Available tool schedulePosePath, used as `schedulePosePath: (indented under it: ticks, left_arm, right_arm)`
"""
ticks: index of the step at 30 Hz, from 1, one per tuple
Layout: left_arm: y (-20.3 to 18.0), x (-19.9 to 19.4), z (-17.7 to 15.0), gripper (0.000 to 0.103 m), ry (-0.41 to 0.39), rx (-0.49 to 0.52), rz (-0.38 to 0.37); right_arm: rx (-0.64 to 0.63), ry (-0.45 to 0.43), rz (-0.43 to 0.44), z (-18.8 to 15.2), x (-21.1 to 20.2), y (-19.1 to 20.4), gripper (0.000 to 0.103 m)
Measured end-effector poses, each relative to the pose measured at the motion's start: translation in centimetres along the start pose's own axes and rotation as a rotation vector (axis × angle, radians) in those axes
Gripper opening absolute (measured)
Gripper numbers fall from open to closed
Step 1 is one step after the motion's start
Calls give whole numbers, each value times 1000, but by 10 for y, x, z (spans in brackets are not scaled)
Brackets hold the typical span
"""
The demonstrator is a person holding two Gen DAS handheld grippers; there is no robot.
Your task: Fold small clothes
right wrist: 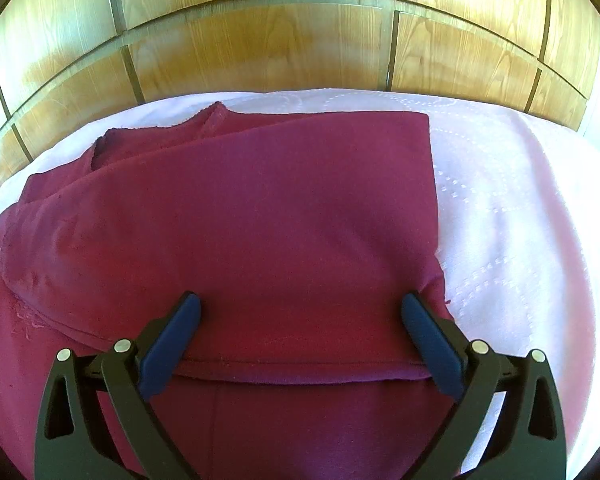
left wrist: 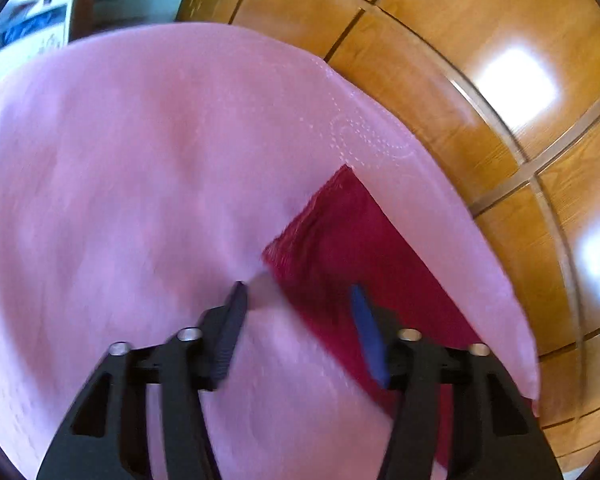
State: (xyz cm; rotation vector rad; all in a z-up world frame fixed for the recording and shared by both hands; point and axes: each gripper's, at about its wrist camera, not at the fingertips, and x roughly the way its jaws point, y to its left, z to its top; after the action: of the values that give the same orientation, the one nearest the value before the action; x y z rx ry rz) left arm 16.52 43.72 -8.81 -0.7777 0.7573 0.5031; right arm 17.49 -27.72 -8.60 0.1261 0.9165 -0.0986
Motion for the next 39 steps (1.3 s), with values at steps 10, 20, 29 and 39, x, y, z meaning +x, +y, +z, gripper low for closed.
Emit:
schedulePosePath:
  ticks: [10, 20, 29, 39]
  left_arm:
    - [-70, -54, -33, 7, -62, 210, -254]
    - [-218, -124, -202, 7, 16, 621, -606]
    - [-238, -96, -320, 45, 198, 869, -551]
    - [-162, -117, -329, 45, 104, 884, -427]
  right_arm:
    - [-4, 0, -5, 1, 0, -2, 100]
    - [0, -2, 0, 0, -1, -2, 100]
    - [13, -4, 21, -2, 1, -7, 100]
    - [-27, -18, 37, 7, -14, 5, 90]
